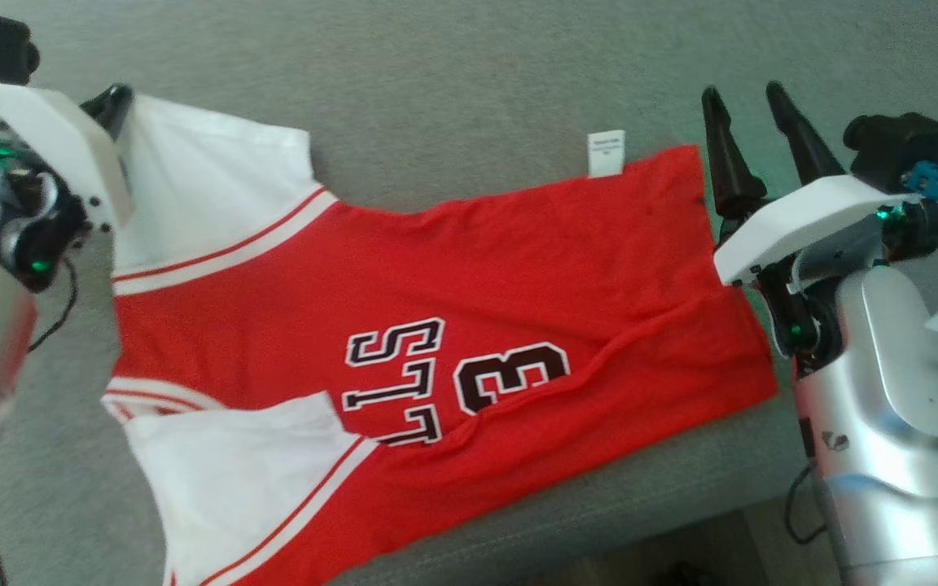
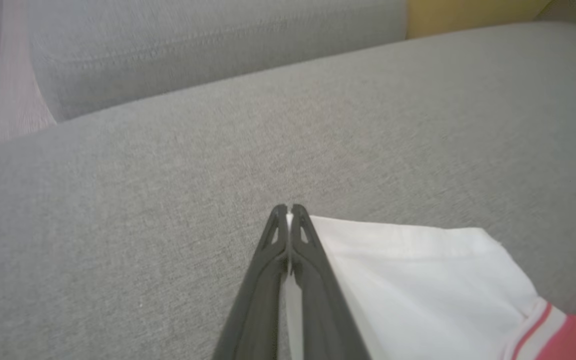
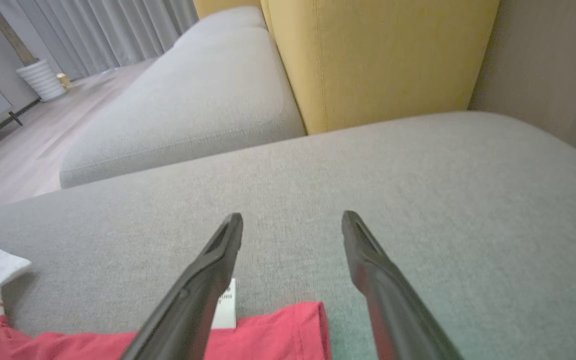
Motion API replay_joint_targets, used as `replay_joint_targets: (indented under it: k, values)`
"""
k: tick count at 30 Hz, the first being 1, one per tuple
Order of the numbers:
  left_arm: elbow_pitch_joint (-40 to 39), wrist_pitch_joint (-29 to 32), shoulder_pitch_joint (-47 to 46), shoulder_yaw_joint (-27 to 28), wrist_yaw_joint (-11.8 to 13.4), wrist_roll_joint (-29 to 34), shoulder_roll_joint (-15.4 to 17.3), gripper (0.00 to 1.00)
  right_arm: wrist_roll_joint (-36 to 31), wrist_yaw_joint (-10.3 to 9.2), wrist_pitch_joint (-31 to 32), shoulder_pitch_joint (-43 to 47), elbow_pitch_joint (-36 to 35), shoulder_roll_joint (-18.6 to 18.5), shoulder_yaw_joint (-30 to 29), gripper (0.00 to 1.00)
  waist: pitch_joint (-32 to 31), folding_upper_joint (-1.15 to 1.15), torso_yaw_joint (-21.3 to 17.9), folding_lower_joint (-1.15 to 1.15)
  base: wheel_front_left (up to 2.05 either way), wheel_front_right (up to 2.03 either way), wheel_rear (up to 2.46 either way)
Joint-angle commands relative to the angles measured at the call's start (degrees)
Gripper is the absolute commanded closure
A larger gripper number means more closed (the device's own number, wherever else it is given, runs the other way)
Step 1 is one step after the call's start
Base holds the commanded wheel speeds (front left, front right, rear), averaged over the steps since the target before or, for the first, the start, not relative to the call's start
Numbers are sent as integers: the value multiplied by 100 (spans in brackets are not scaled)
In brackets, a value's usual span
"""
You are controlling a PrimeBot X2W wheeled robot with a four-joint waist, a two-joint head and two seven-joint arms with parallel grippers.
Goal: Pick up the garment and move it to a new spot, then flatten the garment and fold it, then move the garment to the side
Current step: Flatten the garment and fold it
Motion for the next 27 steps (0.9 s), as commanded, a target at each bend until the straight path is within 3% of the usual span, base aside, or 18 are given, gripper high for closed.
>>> replay_joint_targets:
  k: [1, 9, 14, 22, 23, 24, 25, 27]
  values:
    - [-167, -132, -201, 253, 21, -14, 215, 100, 7, 19, 82, -113, -116, -12, 46, 0, -128, 0, 180, 0, 0, 0, 0]
    - [-870, -561, 471, 269, 16, -308, 3, 100, 69, 19, 975, -113, 548, -561, -6, 0, -348, 0, 785, 0, 0, 0, 0]
    - [-1452, -567, 876, 263, 137, -407, 13, 100, 88, 19, 1336, -168, 996, -872, -44, 0, -376, 0, 1005, 0, 0, 0, 0]
    - [-2089, -494, 1290, 301, 389, -497, 176, 100, 234, 19, 1553, -241, 1453, -992, 43, 0, -425, 0, 1112, 0, 0, 0, 0]
    - [-2143, -485, 1324, 308, 417, -507, 196, 100, 274, 19, 1578, -245, 1489, -993, 83, 33, -431, 0, 1115, 0, 0, 0, 0]
    - [-2191, -479, 1355, 317, 447, -517, 214, 100, 305, 19, 1574, -250, 1510, -1004, 115, 79, -436, 0, 1117, 0, 0, 0, 0]
    - [-2237, -477, 1383, 330, 476, -528, 230, 100, 326, 19, 1538, -257, 1525, -1019, 132, 100, -438, 0, 1118, 0, 0, 0, 0]
    - [-2315, -487, 1425, 360, 531, -539, 274, 100, 335, 19, 1425, -285, 1561, -1054, 139, 100, -443, 0, 1119, 0, 0, 0, 0]
